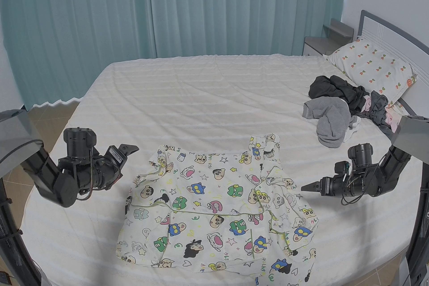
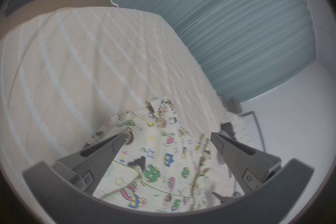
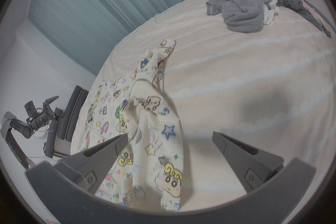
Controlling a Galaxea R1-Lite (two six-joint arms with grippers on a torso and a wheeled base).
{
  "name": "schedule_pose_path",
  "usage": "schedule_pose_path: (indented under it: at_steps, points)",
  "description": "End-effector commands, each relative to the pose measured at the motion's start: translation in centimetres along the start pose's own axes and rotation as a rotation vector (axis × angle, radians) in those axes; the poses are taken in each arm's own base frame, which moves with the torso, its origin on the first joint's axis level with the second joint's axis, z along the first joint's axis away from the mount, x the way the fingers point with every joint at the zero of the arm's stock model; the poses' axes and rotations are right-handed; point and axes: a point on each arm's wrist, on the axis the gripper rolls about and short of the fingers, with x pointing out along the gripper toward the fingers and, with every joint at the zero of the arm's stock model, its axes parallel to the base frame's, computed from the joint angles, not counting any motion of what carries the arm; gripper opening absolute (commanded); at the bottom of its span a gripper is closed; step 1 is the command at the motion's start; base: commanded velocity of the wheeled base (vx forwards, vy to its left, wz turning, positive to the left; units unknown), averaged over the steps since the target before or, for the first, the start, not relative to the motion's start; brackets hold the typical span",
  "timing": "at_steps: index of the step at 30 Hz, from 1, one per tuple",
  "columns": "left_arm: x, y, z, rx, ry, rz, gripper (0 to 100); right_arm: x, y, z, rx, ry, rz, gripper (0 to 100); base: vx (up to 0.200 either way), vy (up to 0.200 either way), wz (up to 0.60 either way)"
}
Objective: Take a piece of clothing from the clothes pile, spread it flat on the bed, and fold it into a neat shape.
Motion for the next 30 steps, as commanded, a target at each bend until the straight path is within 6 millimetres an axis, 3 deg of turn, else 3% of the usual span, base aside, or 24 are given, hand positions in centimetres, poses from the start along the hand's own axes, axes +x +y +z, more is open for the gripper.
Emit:
schedule_pose_path:
  at_steps: [1, 9, 21, 30]
  points:
    - [-1.9, 1.3, -1.9, -0.092, 0.041, -0.041, 100, 1.8, 1.1, -2.5, -0.063, 0.094, 0.042, 100, 0.0, 0.0, 0.0]
    - [-0.9, 2.4, -2.5, -0.095, 0.057, -0.019, 100, 3.0, 1.4, -2.6, -0.053, 0.098, 0.025, 100, 0.0, 0.0, 0.0]
    - [-0.6, 2.7, -2.8, -0.093, 0.038, 0.008, 100, 3.6, 1.1, -0.8, 0.105, 0.039, 0.024, 100, 0.0, 0.0, 0.0]
    - [-0.6, 2.7, -2.9, -0.092, 0.041, 0.011, 100, 4.7, 1.1, -1.1, 0.102, 0.055, 0.024, 100, 0.0, 0.0, 0.0]
